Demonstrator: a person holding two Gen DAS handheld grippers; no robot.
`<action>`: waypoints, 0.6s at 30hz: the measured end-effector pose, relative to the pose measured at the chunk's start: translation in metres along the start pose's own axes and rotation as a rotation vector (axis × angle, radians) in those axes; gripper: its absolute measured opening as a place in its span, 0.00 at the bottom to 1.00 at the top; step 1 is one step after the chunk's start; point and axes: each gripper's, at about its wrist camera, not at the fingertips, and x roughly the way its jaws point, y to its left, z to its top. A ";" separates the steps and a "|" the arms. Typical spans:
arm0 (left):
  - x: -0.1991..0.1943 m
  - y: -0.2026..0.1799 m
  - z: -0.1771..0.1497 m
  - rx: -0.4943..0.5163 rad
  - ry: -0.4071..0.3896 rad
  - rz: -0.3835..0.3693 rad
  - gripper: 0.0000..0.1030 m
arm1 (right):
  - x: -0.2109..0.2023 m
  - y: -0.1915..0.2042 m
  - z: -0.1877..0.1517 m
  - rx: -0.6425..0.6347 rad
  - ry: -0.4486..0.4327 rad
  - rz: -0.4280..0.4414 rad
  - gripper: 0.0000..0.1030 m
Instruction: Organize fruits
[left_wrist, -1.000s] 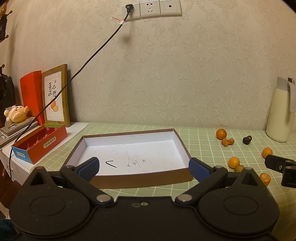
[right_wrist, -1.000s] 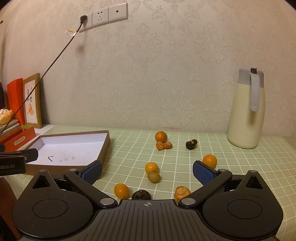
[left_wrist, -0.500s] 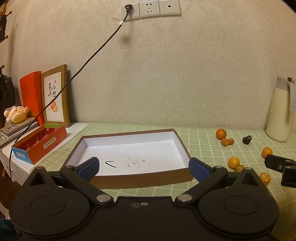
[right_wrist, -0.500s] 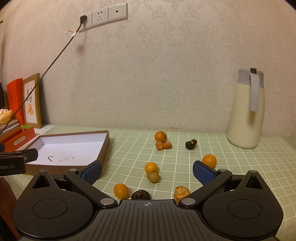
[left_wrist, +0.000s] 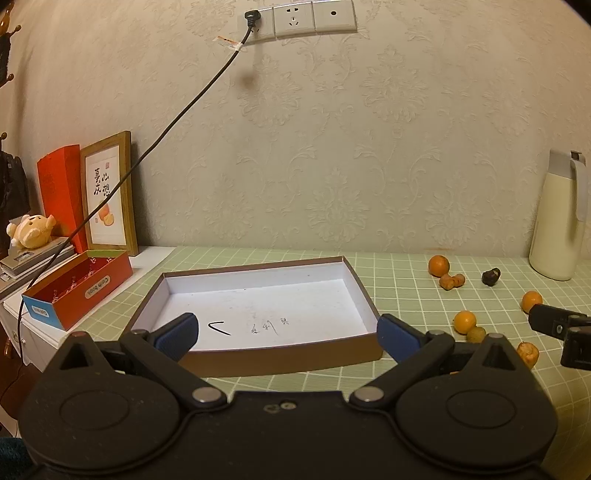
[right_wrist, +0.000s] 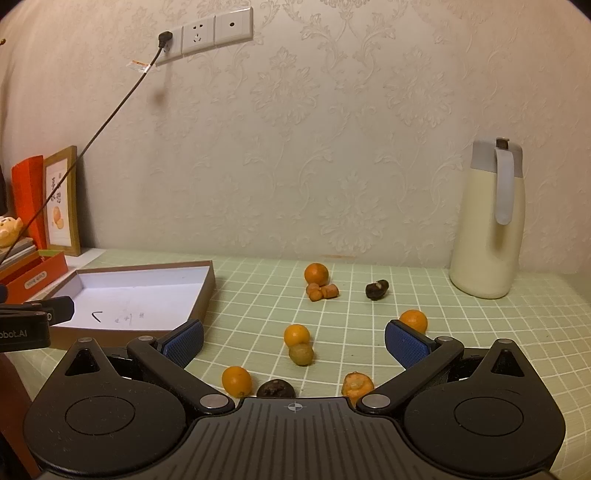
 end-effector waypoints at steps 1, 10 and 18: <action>0.000 -0.001 0.000 0.002 0.000 0.000 0.94 | 0.000 0.000 0.000 -0.003 -0.001 0.000 1.00; 0.000 -0.003 -0.002 0.019 -0.004 -0.011 0.94 | -0.003 -0.002 0.000 -0.020 -0.001 0.000 1.00; 0.002 -0.012 -0.005 0.044 0.008 -0.045 0.94 | -0.007 -0.016 -0.002 -0.009 0.014 0.006 1.00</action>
